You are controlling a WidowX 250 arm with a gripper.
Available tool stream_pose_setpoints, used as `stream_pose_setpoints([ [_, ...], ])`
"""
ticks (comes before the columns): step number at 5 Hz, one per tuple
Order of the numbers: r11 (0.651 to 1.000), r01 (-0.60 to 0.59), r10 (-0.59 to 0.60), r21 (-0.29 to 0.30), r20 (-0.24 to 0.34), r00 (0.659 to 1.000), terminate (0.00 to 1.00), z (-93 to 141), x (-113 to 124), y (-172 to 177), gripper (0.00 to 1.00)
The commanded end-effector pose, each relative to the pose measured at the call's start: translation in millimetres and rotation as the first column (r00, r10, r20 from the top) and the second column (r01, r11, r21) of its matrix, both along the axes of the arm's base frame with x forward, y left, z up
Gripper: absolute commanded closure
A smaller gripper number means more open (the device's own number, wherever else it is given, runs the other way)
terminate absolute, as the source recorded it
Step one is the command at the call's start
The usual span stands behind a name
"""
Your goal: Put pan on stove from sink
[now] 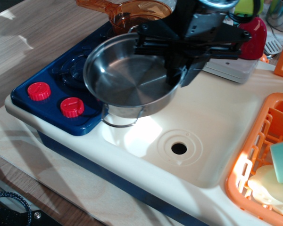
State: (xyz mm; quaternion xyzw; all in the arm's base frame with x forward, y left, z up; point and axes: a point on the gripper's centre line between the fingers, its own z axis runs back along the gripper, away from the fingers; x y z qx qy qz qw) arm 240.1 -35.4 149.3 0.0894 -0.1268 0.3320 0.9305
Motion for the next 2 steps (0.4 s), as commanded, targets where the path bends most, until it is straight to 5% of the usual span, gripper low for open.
stream_pose_setpoints([
  [1, 0.998, 0.057, -0.058, 0.010, 0.108, 0.992, 0.00, 9, -6, 42, 1.00],
  [2, 0.992, 0.125, -0.128, 0.025, 0.140, 0.982, 1.00, -7, -4, 63, 1.00],
])
